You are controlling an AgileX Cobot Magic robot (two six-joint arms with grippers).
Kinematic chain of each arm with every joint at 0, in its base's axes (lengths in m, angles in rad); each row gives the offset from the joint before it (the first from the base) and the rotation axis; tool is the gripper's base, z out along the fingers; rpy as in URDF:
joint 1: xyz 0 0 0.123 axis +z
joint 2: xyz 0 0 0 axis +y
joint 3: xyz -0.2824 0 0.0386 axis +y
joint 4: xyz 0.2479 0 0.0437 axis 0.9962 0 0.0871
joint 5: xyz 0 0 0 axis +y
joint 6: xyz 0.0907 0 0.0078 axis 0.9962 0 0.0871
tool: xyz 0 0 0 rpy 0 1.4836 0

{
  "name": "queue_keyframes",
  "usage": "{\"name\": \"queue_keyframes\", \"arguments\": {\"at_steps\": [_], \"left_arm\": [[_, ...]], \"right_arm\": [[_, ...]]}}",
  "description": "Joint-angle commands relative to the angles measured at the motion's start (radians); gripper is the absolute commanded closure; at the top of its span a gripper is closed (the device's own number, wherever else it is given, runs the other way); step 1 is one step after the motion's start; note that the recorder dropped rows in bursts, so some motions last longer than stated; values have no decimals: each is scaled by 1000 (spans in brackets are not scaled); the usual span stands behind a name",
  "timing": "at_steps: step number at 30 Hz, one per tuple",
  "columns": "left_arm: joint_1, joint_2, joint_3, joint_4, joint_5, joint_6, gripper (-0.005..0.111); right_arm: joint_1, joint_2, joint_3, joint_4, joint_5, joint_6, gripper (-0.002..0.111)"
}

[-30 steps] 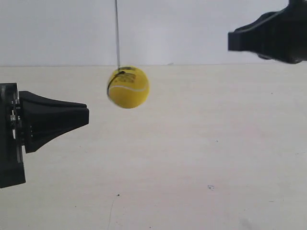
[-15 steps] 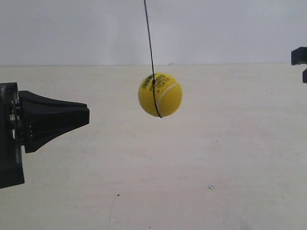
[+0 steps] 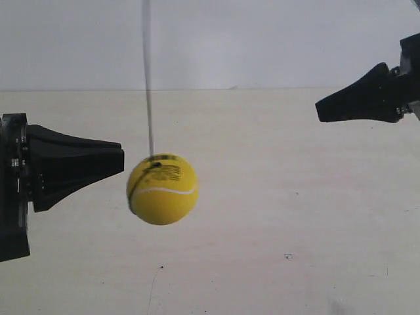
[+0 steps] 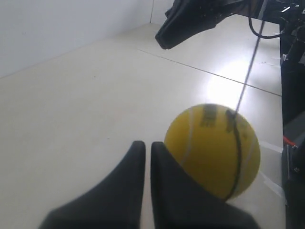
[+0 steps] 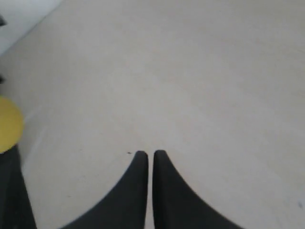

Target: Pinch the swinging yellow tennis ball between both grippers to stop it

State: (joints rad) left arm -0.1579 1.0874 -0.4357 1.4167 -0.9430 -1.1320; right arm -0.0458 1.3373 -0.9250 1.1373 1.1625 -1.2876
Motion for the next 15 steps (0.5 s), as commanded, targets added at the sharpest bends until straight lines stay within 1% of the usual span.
{"name": "queue_keyframes", "arguments": {"at_steps": [1, 3, 6, 8, 12, 15], "left_arm": [[-5, 12, -7, -8, 48, 1, 102], [-5, 26, -7, -8, 48, 1, 102], [-5, 50, -7, -8, 6, 1, 102], [-5, 66, -7, -8, -8, 1, 102], [-5, 90, -7, -22, -9, 32, 102], [-5, 109, -7, -55, -32, 76, 102]], "right_arm": [[44, 1, -2, 113, 59, -132, 108], [101, 1, 7, 109, 59, -155, 108], [200, 1, 42, 104, 59, -202, 108], [247, 1, 47, 85, 35, -204, 108], [294, 1, 47, 79, 23, -204, 108], [337, 1, 47, 82, -57, -204, 108]]}}
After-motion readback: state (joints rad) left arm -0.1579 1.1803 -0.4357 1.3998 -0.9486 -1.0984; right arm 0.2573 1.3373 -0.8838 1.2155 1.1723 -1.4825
